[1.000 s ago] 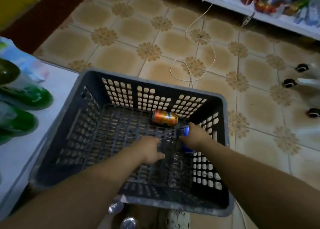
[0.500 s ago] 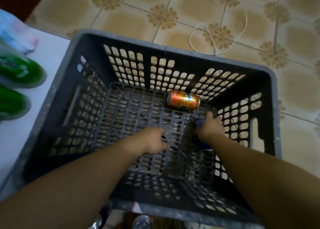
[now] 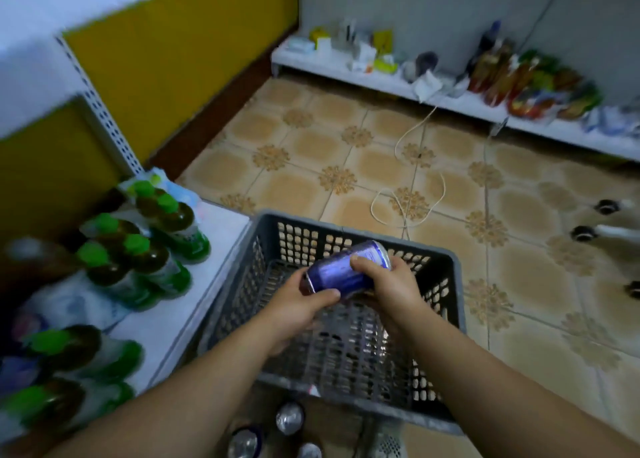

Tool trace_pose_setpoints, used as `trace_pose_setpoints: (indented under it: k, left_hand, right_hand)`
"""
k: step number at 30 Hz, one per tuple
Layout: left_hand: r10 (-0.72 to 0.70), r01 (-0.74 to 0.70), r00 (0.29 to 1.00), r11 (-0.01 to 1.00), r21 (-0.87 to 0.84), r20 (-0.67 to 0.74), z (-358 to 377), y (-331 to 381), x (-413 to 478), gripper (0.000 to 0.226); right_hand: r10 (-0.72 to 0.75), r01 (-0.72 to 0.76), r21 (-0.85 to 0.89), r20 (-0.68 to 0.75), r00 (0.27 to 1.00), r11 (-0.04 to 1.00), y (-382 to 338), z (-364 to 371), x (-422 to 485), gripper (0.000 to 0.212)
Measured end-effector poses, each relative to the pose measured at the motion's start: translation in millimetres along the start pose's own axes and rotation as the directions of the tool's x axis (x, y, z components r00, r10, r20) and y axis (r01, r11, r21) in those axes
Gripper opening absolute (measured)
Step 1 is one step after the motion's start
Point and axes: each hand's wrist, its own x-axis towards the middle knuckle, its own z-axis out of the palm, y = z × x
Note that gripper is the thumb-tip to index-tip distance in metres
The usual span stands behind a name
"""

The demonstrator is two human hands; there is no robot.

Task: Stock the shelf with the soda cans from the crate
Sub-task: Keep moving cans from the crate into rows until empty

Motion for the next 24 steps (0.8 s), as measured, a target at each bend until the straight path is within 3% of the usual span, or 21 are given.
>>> trace_pose_setpoints:
  k: [2, 3, 5, 8, 11, 13, 15, 18, 20, 24]
  left_hand:
    - [0.132, -0.142, 0.987, 0.985, -0.101, -0.093, -12.8, 34.3, -40.8, 0.037]
    - [0.189, -0.206, 0.973, 0.971, -0.124, -0.131, -20.2, 50.9, -61.7, 0.034]
    - [0.256, -0.283, 0.948, 0.950, -0.133, -0.190, -35.5, 84.9, -105.4, 0.035]
    - [0.357, -0.371, 0.909, 0.928, -0.029, -0.215, -57.2, 124.2, -171.4, 0.049]
    - [0.470, -0.462, 0.846, 0.882, 0.096, -0.252, -69.8, 146.3, -228.8, 0.036]
    - [0.516, -0.507, 0.800, 0.854, 0.116, -0.304, -79.0, 154.0, -264.3, 0.033]
    - [0.543, -0.554, 0.787, 0.831, 0.053, -0.294, -91.8, 156.9, -297.3, 0.029]
    - [0.560, -0.566, 0.811, 0.824, 0.016, -0.172, -104.4, 155.1, -344.0, 0.051]
    - [0.611, -0.594, 0.770, 0.792, 0.142, -0.185, -107.9, 153.3, -369.6, 0.060]
    - [0.664, -0.579, 0.692, 0.745, 0.332, -0.284, -115.9, 149.1, -413.4, 0.073]
  right_hand:
    - [-0.016, 0.015, 0.014, 0.085, 0.996, 1.000, -30.9, 17.2, -42.9, 0.036]
    - [-0.046, 0.050, -0.027, 0.137, 0.990, 0.998, -43.0, 23.3, -63.0, 0.038]
    - [-0.145, 0.197, -0.175, 0.271, 0.952, 0.965, -66.9, 32.6, -101.6, 0.063]
    - [-0.251, 0.491, -0.438, 0.500, 0.829, 0.753, -101.2, 54.9, -163.3, 0.089]
    - [-0.305, 0.661, -0.502, 0.617, 0.726, 0.557, -123.0, 85.2, -219.3, 0.076]
    - [-0.355, 0.698, -0.422, 0.640, 0.682, 0.578, -134.6, 99.4, -254.2, 0.063]
    - [-0.388, 0.675, -0.296, 0.635, 0.668, 0.676, -144.0, 108.2, -282.4, 0.056]
    - [-0.395, 0.599, -0.104, 0.660, 0.639, 0.794, -158.2, 119.5, -323.0, 0.047]
    - [-0.396, 0.591, -0.081, 0.668, 0.630, 0.803, -166.8, 131.9, -348.7, 0.042]
    - [-0.461, 0.683, -0.134, 0.644, 0.610, 0.718, -176.6, 166.9, -396.9, 0.043]
